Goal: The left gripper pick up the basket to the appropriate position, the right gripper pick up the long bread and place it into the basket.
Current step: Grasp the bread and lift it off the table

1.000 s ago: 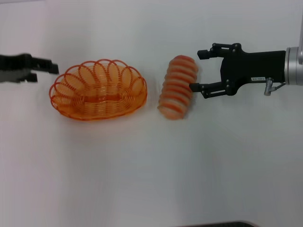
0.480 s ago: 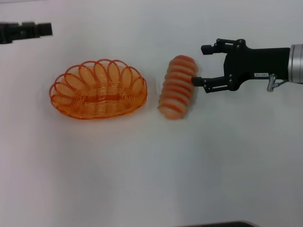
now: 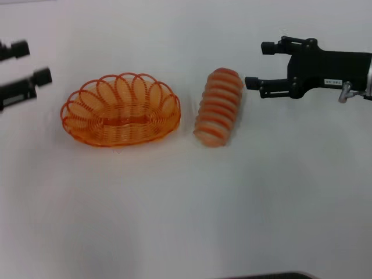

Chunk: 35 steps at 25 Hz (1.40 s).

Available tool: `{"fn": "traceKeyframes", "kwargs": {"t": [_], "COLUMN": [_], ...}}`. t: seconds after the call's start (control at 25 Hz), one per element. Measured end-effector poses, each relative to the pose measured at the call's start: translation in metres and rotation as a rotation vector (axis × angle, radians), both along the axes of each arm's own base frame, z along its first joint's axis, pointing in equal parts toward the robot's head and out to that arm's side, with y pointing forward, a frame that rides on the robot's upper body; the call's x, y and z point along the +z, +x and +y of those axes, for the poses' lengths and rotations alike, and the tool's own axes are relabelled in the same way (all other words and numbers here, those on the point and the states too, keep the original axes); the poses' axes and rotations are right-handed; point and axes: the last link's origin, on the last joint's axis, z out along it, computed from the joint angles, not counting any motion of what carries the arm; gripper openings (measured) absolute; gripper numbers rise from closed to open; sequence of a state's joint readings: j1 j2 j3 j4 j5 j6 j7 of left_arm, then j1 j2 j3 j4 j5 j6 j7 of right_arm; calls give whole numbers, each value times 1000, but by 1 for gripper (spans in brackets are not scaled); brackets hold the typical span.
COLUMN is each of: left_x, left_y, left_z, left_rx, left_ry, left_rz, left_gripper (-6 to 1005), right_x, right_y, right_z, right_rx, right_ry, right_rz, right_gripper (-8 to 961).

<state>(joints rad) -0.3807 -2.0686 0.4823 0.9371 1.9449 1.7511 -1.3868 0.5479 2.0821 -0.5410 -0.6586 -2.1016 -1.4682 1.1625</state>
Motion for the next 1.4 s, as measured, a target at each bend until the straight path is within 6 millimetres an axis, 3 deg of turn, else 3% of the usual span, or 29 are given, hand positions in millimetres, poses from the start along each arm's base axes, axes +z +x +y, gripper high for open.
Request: {"fn": "traceKeyframes", "kwargs": {"t": [0.24,0.8,0.96,1.4], "left_x": [-22,-56,-59,-52], "left_y": [-14,-19,-21,-25], "left_z": [-23,-22,-23,-22], "left_rx": [-116,-1,1,7], "left_ry": [103,-85,-87,-66], "left_rz": [89,93,106,127], "left_gripper": [725,729,849,883], "right_x": [3,-1,-2,-2], "right_y": [4,4,4,5], "right_z": [-2,-4,-4,-5], "right_rx": [-42,-65,-66,-69], "right_ry": [10,3,2,0], "right_rz": [35,59,61,62], "right_gripper": [913,913,913,913]}}
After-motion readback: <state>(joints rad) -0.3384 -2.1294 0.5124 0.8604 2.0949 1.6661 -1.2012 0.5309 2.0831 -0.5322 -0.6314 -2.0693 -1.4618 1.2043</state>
